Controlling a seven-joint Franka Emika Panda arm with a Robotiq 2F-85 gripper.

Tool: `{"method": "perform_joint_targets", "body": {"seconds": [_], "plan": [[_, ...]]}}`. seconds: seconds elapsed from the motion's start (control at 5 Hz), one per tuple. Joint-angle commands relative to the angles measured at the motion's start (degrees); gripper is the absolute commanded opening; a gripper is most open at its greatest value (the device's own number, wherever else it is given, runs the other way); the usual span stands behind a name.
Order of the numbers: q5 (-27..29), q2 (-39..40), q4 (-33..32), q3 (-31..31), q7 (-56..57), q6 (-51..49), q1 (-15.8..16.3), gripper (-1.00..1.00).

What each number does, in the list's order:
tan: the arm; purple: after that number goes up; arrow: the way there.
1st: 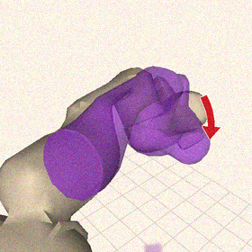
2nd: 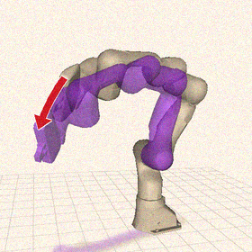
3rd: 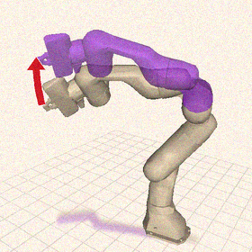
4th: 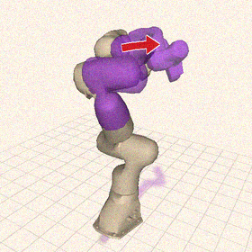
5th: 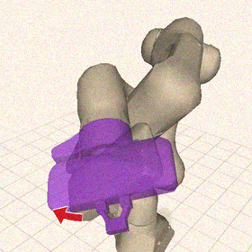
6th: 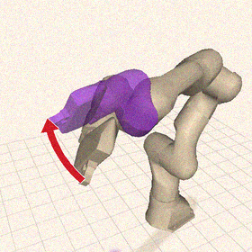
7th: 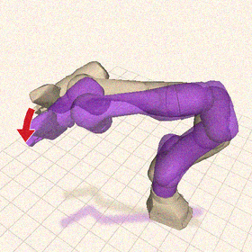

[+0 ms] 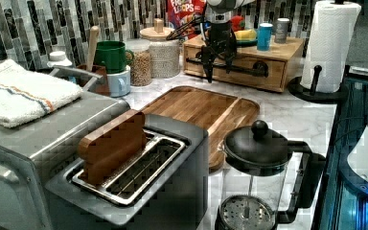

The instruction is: Open the drawer.

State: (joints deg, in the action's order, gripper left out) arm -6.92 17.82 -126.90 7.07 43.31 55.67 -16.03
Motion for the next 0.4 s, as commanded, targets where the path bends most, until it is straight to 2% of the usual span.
{"method": "perform_joint_targets", "body": {"seconds": [0.2, 0.4], "plan": [[3.33, -1.96, -3.19, -11.45, -7.91, -1.24, 10.84, 1.00], [2.81, -2.08, -2.91, -12.88, -12.11, -3.23, 12.46, 1.00]]}}
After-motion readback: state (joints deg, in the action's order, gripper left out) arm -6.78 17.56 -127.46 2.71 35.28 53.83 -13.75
